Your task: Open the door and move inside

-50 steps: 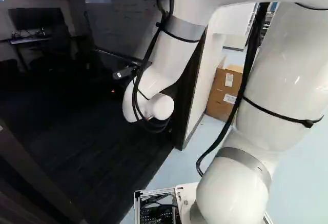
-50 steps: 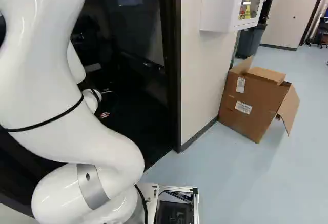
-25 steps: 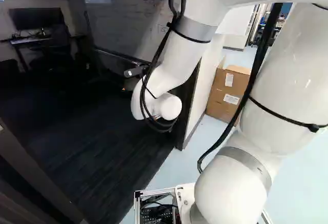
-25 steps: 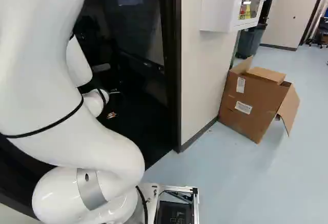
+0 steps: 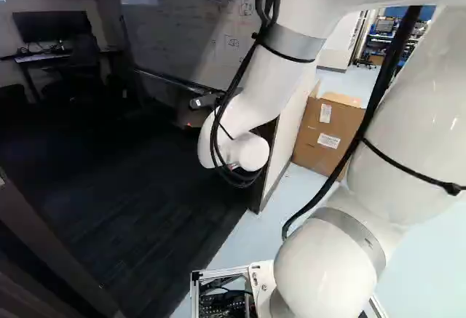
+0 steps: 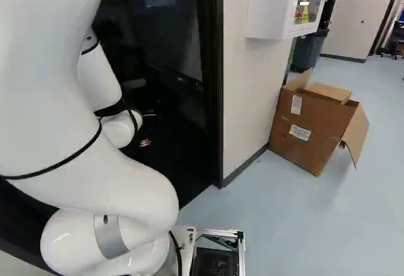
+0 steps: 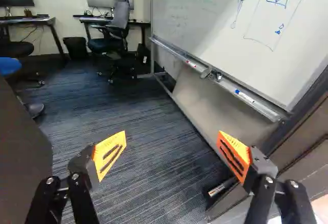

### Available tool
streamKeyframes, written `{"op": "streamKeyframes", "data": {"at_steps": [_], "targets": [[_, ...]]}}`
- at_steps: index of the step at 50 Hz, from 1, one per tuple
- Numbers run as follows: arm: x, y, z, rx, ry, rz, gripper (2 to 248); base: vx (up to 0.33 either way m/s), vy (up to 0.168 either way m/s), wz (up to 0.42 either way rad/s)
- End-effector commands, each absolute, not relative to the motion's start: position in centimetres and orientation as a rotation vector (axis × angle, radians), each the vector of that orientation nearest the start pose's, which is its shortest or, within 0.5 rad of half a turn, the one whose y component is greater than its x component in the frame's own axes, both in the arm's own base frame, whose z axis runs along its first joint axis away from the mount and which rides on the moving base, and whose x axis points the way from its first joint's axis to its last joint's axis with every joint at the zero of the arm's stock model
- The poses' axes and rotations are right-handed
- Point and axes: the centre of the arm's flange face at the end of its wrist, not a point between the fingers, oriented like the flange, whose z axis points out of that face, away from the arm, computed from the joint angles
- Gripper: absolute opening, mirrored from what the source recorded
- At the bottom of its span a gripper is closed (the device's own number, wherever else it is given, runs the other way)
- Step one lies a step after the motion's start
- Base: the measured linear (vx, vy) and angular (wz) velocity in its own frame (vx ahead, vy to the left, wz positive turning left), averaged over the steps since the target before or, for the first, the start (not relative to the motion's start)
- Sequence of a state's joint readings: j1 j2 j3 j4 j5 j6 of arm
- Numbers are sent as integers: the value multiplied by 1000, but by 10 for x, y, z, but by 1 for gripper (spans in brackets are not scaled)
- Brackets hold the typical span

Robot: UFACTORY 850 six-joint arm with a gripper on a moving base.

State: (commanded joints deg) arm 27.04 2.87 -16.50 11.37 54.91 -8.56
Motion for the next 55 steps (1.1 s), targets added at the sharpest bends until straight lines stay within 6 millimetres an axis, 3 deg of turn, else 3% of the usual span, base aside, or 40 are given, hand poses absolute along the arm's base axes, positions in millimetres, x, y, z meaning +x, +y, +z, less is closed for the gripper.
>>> {"op": "streamKeyframes", "data": {"at_steps": [55], "targets": [[332, 74, 376, -2495, -217, -1886, 247, 0, 0, 0]]}}
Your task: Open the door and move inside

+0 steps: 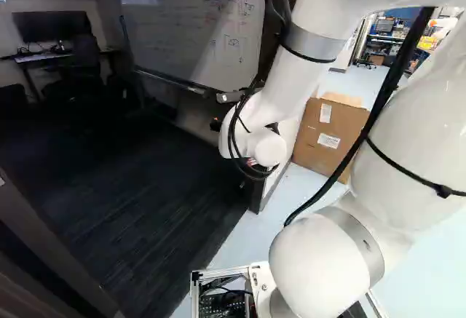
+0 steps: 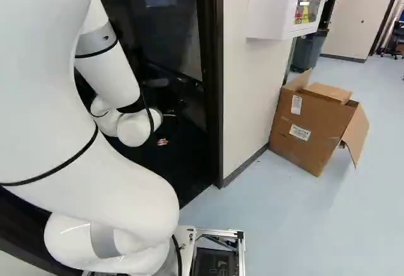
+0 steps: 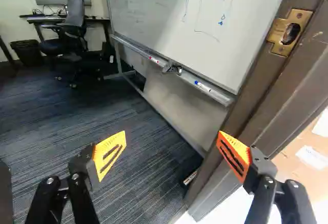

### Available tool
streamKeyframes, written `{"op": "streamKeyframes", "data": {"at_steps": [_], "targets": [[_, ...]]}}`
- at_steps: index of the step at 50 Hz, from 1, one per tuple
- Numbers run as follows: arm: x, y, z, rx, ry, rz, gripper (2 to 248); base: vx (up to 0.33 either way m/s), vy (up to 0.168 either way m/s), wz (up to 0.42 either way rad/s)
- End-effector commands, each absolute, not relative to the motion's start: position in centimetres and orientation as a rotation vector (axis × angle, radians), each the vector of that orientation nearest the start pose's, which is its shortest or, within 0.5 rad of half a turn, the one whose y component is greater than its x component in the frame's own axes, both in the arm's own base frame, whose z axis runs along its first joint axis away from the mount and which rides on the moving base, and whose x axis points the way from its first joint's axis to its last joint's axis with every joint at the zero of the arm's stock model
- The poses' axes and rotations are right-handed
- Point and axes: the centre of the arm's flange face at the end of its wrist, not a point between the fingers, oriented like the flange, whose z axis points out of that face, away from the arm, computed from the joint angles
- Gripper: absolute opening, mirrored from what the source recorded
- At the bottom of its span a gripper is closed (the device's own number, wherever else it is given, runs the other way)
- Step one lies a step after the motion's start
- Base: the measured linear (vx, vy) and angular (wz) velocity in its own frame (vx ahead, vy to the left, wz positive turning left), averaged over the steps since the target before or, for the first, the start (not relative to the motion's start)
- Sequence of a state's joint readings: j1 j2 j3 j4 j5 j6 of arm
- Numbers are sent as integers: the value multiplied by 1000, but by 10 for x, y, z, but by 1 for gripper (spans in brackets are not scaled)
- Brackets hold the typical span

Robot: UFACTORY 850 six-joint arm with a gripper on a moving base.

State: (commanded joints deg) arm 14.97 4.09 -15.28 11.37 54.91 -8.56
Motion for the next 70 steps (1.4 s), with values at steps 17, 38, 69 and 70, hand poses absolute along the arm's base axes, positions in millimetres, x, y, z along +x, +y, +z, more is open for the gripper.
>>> {"op": "streamKeyframes", "data": {"at_steps": [17, 38, 69, 70], "targets": [[332, 52, 376, -2531, -140, -1909, 247, 0, 0, 0], [331, 25, 376, -2574, -39, -1936, 247, 0, 0, 0], [325, -15, 375, -2634, 117, -1973, 247, 0, 0, 0], [325, -16, 375, -2635, 121, -1973, 247, 0, 0, 0]]}}
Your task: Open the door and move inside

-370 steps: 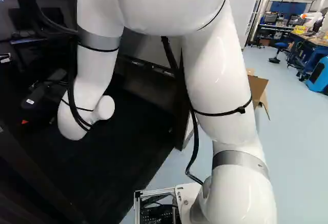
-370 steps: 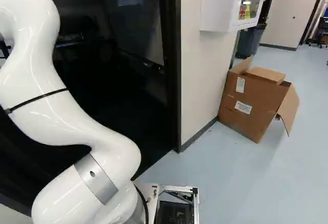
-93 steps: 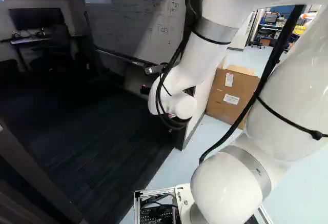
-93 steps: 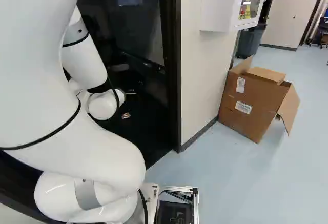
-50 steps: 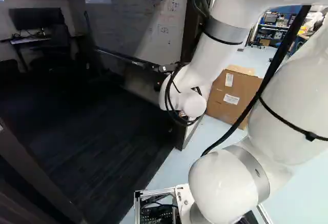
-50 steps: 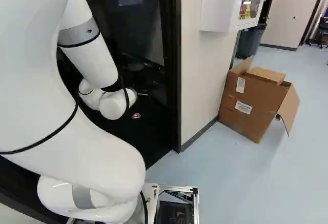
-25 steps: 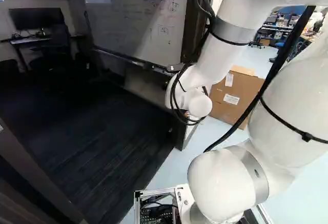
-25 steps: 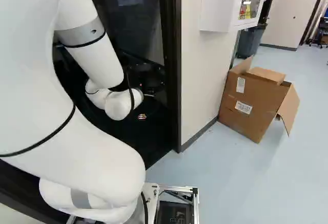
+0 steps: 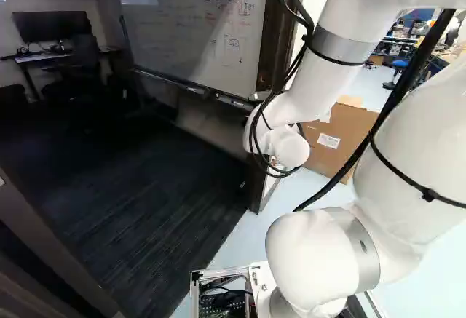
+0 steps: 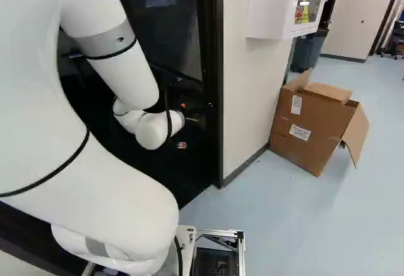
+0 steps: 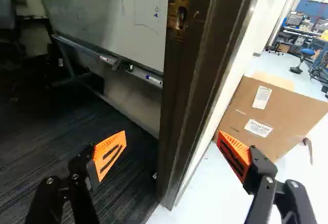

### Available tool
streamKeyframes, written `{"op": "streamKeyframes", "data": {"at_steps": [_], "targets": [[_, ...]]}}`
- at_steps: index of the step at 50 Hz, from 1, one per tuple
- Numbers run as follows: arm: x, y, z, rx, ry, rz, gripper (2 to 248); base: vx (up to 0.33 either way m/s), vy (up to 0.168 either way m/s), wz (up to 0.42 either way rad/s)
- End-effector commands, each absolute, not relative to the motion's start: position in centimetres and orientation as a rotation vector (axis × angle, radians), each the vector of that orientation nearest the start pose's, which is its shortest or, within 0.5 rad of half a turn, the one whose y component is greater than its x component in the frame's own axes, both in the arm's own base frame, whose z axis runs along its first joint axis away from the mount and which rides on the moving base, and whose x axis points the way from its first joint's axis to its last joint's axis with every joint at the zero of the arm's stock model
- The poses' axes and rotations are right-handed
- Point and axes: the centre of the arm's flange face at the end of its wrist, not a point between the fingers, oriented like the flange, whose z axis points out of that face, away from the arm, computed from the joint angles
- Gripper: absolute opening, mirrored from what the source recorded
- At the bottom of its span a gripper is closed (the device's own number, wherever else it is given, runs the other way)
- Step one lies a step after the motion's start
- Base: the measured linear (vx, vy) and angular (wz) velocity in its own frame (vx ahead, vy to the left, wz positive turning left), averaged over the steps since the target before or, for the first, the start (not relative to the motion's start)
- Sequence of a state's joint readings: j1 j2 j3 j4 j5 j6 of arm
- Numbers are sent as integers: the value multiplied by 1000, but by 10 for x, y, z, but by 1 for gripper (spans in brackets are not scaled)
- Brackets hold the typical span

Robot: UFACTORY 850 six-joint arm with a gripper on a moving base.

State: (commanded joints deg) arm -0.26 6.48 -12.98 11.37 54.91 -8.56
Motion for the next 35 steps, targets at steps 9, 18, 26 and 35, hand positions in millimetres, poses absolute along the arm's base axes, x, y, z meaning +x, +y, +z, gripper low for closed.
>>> {"op": "streamKeyframes", "data": {"at_steps": [9, 18, 26, 35], "targets": [[324, -20, 375, -2640, 136, -1977, 247, 0, 0, 0], [324, -20, 375, -2641, 138, -1977, 247, 0, 0, 0], [324, -20, 375, -2641, 138, -1977, 247, 0, 0, 0], [324, -20, 375, -2641, 138, -1977, 247, 0, 0, 0]]}}
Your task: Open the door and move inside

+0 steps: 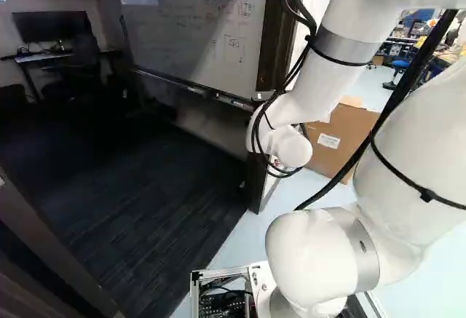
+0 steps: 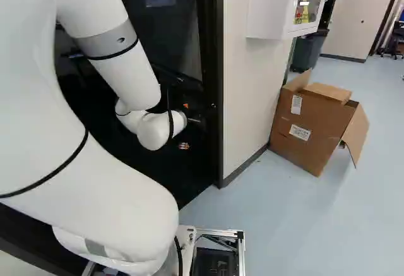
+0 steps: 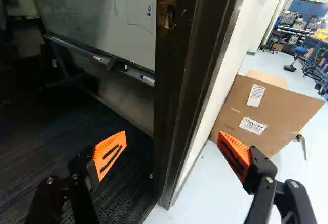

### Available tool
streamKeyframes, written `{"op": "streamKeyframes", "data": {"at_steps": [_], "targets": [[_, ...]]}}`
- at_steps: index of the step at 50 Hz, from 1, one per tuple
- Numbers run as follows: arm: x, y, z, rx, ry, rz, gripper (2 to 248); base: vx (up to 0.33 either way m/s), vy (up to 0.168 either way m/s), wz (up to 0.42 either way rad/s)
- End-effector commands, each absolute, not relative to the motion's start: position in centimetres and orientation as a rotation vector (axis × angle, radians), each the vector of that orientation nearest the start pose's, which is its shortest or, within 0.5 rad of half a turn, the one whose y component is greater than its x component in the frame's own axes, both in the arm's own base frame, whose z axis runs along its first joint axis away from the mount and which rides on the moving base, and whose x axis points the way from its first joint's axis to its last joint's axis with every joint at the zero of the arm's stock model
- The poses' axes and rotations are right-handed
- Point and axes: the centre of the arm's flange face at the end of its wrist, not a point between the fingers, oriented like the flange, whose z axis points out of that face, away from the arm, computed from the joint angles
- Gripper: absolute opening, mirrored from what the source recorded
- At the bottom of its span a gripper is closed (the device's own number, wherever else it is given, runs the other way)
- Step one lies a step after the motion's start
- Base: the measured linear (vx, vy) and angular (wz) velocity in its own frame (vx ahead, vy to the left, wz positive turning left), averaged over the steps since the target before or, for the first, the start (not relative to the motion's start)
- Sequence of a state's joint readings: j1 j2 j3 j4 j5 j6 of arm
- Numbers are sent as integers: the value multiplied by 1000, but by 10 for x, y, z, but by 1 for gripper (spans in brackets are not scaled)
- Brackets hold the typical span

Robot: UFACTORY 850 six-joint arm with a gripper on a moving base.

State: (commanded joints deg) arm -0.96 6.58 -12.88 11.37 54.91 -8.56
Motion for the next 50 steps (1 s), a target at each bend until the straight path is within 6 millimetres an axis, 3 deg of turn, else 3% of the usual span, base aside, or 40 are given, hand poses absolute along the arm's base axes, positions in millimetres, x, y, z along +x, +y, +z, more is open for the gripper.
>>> {"op": "streamKeyframes", "data": {"at_steps": [50], "targets": [[324, -20, 375, -2641, 138, -1977, 247, -2, -13, -8]]}}
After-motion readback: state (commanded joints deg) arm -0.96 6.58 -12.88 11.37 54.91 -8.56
